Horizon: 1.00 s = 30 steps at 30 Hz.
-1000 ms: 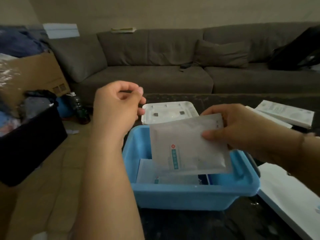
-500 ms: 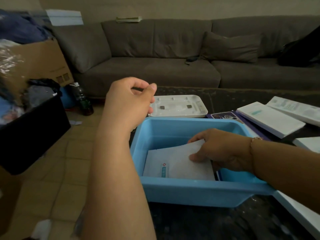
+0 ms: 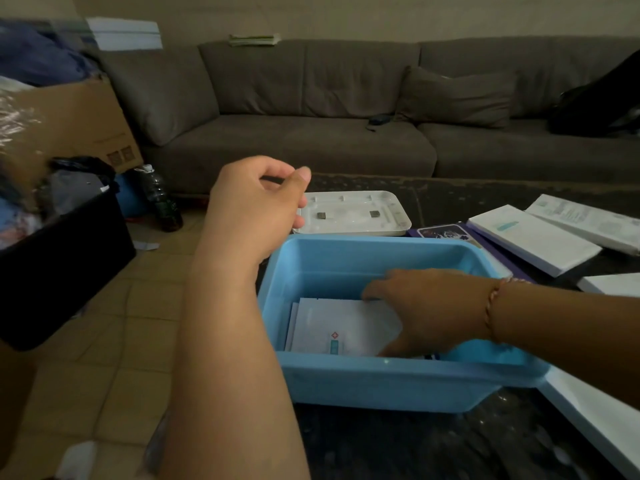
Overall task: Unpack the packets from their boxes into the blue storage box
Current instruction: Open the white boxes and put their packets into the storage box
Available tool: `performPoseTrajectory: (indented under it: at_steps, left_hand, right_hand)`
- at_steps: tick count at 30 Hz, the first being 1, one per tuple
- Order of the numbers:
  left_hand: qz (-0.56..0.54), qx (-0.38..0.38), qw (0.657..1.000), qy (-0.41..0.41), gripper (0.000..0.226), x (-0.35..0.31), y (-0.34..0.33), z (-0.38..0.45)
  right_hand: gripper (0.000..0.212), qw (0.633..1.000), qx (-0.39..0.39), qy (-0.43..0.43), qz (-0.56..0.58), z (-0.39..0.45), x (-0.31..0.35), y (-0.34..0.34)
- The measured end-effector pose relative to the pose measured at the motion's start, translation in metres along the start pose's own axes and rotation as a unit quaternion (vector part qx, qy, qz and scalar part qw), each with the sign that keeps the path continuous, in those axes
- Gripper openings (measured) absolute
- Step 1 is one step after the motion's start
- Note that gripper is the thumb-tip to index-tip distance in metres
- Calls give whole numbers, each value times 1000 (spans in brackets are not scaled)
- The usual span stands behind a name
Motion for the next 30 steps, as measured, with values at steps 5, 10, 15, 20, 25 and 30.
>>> performPoseTrajectory:
  at_steps: [5,10,15,20,25,30]
  left_hand:
    - [2,6,1000,5,13,2,-1,1]
    - [9,4,1000,7,16,2,-2,0]
    - [10,3,1000,9,18,2,-1,1]
    - [14,3,1000,6,15,2,-3,1]
    - [15,7,1000,3,12,0,-5,0]
    - [30,10,1000,-2,19,-3,-6,-3]
  right_hand:
    - [87,994,47,99,-28,8,15,-16]
    - [83,989,23,141,-34,17,21,-21]
    - [76,985,28,170,-24,18,31,-17]
    - [82,984,31,171,-39,19,33,-15]
    - [78,981,28,180,-61,21,35,-16]
    - [74,982,39,175,-60,19,35,-20]
Point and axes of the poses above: each hand's wrist, its own z-axis towards the middle knuckle, its own y-axis out of the back of the hand, x = y × z, the point moved 6 cm from there along z, towards the middle knuckle, and after that the axes turned 2 degrees about y, right-handed, at the moved point
